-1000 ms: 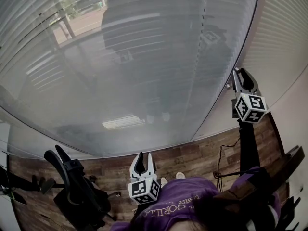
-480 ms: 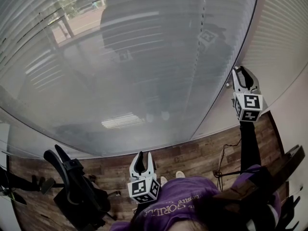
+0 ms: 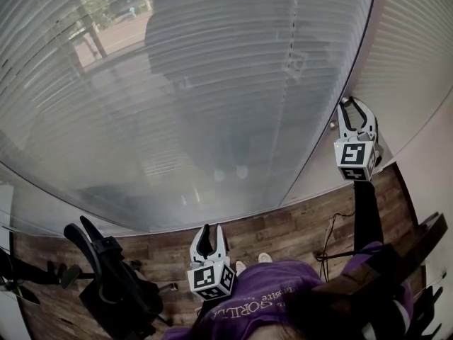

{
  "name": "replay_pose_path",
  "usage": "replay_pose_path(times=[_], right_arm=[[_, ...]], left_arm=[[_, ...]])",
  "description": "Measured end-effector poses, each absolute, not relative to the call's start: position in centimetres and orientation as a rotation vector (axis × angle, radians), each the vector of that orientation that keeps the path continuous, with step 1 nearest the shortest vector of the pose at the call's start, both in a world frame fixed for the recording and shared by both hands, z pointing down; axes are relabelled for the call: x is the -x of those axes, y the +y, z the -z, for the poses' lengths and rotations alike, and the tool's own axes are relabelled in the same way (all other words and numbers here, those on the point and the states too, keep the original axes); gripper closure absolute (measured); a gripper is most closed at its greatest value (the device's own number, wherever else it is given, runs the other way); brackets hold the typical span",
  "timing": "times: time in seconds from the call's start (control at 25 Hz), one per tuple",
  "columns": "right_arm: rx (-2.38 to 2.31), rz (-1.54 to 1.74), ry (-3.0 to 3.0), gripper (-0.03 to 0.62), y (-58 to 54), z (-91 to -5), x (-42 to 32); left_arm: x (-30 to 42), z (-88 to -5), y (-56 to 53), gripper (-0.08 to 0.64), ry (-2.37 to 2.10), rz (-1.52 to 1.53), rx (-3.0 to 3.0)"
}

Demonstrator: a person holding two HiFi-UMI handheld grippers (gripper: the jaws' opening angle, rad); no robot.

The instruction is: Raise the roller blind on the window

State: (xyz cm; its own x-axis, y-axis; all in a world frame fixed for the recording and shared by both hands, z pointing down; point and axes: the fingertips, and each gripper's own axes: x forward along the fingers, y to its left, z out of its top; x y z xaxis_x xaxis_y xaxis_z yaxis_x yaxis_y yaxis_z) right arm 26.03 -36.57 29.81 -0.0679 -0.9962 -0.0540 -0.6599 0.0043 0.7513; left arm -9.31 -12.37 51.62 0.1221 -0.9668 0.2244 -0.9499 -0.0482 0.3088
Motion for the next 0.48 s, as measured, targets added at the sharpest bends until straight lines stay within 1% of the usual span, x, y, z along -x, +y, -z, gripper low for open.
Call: replay_pose_path(times=[0.28,0.48], right_arm=[[-1.739,0.871,-1.808,0.468,-36.41,-29.88,-26.21],[-1.823,0.666,-2.024,0.468,-36.20,-29.57,-26.00]], left_arm=[[9.23,-51.57,-12.32,0.436,-1.861,0.062,-2.031],[9.47,-51.58,-12.34,0.436,-1.865,0.060,-2.028]])
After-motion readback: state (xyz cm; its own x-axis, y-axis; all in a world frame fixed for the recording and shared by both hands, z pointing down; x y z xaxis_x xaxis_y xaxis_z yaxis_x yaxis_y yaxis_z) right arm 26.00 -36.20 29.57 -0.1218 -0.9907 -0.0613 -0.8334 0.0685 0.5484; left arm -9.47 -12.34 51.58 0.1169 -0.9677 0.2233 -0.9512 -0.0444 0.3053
